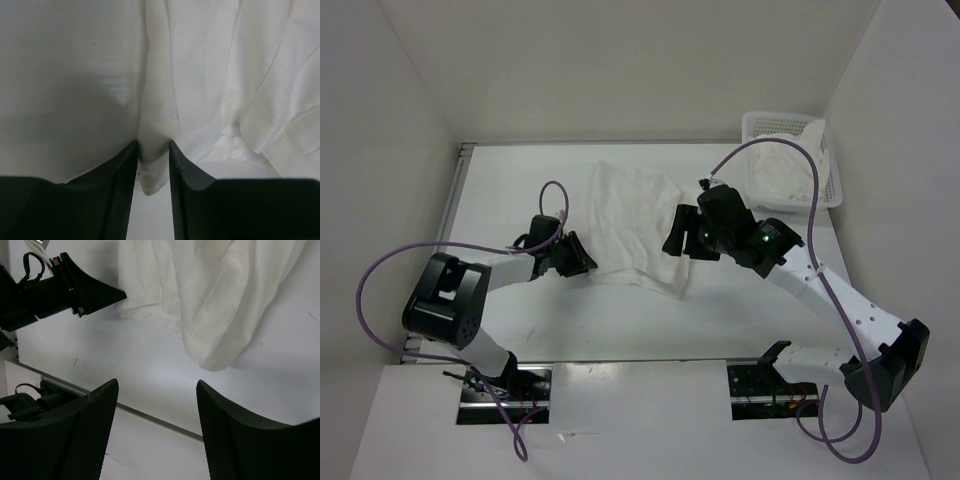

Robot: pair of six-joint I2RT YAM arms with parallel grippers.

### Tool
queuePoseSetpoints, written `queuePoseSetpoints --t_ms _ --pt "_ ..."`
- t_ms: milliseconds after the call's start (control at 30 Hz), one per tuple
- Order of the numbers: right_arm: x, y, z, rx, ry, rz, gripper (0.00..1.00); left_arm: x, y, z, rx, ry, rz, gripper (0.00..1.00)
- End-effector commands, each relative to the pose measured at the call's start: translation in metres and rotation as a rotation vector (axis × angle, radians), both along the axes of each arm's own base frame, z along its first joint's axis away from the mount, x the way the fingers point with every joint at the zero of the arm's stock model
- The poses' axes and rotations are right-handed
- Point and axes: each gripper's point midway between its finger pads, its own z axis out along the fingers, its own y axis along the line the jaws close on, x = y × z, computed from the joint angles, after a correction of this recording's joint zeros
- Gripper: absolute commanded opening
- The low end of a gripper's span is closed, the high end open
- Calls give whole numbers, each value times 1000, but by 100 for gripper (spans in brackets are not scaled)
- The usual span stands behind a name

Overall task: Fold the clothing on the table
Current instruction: Fold the skirt

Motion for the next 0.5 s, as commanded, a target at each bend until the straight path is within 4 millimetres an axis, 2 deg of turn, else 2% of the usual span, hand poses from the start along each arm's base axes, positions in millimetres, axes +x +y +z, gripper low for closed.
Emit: queuePoseSetpoints --t_ms 0,67,100,133,167,267,300,367,400,433,467 --pt "2 0 15 39 -52 -22 69 -1 -4 -11 -16 2 -38 39" --pt "4 -1 15 34 -56 -29 69 -2 -6 -15 -23 11 -45 36" --pt "4 -1 15 34 -56 -29 69 -3 -7 -20 -28 25 -51 27" --pt "3 -2 11 34 -45 -35 69 -8 -8 -22 -34 36 -58 11" --pt "1 -3 4 23 -32 -35 69 -8 -8 -26 -33 41 -58 0" --pt "0 -10 -18 3 14 -58 71 -8 -5 -16 -42 39 -41 0" --pt "4 -19 -31 -10 31 -87 71 0 -3 6 -54 -16 -32 0" --pt "6 -26 -37 -1 42 -105 71 7 5 31 -35 -51 5 0" --pt "12 -36 -37 12 24 -133 71 23 15 100 -8 -219 12 0" --pt "14 -38 -37 17 27 -139 71 25 18 101 -6 -220 23 0" --pt "16 -41 -37 11 23 -142 71 22 19 131 -10 -280 16 0"
